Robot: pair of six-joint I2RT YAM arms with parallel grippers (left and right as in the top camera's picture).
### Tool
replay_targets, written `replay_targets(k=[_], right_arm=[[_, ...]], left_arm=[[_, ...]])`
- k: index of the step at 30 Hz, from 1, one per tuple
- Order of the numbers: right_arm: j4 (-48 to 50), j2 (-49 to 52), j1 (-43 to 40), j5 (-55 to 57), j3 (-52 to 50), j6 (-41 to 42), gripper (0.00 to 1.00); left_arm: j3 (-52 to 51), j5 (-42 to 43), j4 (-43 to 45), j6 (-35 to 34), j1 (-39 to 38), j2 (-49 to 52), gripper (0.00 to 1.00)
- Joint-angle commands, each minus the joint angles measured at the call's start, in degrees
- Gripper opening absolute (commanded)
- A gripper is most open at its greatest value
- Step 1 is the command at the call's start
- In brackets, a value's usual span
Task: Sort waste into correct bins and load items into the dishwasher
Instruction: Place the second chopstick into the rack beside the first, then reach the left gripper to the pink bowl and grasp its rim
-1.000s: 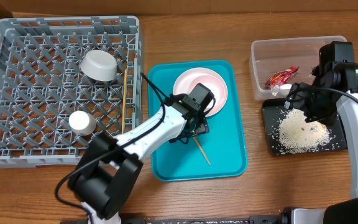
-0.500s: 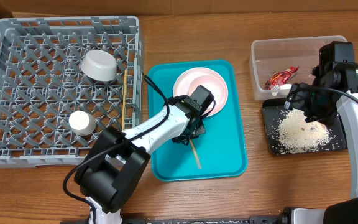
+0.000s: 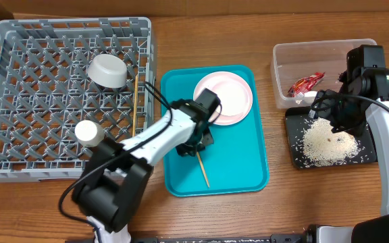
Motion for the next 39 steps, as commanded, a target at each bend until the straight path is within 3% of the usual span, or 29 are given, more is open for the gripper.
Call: replay_targets(k=[1, 7, 12, 19, 31, 32, 37, 39], right_arm=[[0.3, -0.5, -0.3, 0.5, 0.6, -0.2, 0.77], [0.3, -0.5, -0.3, 0.5, 0.6, -0.2, 0.77], [0.3, -0.5, -0.3, 0.5, 0.6, -0.2, 0.77], [0.3, -0.5, -0.3, 0.5, 0.6, -0.2, 0.77], [0.3, -0.5, -0.3, 0.5, 0.6, -0.2, 0.77], [0.3, -0.5, -0.3, 0.5, 0.6, -0.2, 0.77], [0.3, -0.5, -0.3, 0.5, 0.6, -0.2, 0.77], [0.3, -0.5, -0.3, 0.5, 0.6, -0.2, 0.77]], left_arm=[[0.7, -3.3, 0.2, 7.2, 2.7, -7.6, 0.04], [6.4, -4.2, -2.3, 26.2, 7.7, -15.9, 0.04], [12.5, -4.3, -8.2, 39.3, 13.4, -17.2, 0.04], [13.9, -5.5, -7.6, 43.3, 23.0, -16.4, 0.04], [13.9, -10.6, -5.2, 45.7, 25.5, -5.8, 0.04], [13.9, -10.6, -5.0, 45.7, 25.7, -5.2, 0.07], [14.0, -10.6, -4.8, 45.5, 26.7, -4.3, 0.52], [14.6, -10.6, -5.3, 45.5, 26.9, -4.3, 0.59]])
